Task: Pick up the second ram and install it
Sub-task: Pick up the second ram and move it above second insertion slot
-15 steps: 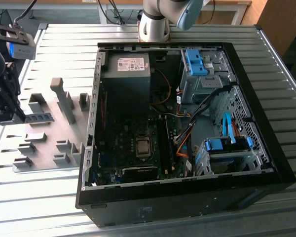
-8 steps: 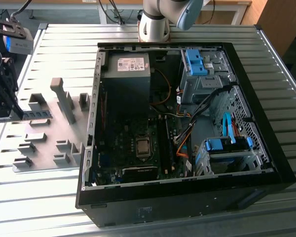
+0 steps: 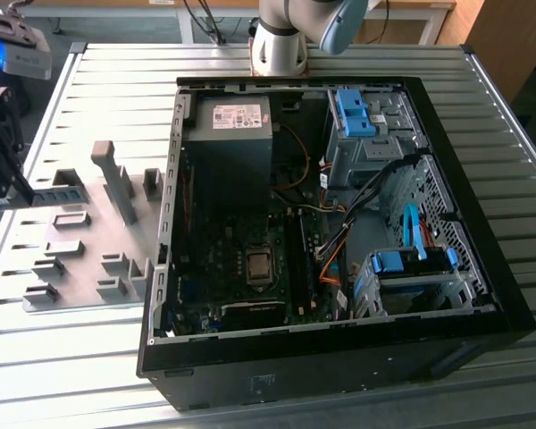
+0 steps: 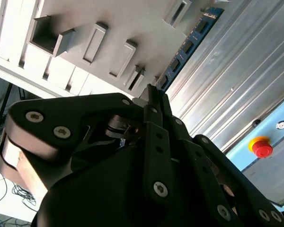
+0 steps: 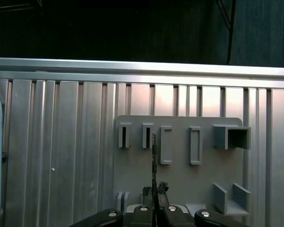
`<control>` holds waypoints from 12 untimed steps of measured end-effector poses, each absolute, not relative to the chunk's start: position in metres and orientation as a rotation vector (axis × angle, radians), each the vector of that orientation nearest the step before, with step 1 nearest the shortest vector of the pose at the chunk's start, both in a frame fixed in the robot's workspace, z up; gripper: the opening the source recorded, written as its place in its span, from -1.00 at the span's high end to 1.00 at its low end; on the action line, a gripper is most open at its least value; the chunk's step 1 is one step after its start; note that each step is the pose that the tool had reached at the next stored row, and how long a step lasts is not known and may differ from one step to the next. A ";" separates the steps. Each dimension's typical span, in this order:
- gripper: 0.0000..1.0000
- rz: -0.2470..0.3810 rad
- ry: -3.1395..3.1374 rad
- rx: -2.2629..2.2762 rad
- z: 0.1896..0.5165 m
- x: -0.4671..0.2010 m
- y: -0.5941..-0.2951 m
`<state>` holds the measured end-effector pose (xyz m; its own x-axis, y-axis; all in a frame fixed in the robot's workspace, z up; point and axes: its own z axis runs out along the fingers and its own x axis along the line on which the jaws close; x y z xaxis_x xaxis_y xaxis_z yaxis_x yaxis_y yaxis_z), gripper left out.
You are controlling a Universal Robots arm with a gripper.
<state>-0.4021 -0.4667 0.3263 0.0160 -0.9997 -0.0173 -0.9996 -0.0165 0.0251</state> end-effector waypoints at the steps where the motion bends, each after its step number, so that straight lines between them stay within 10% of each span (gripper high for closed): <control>1: 0.73 -0.047 -2.199 2.235 0.329 -0.402 -0.467; 12: 0.73 -0.047 -2.199 2.235 0.352 -0.402 -0.466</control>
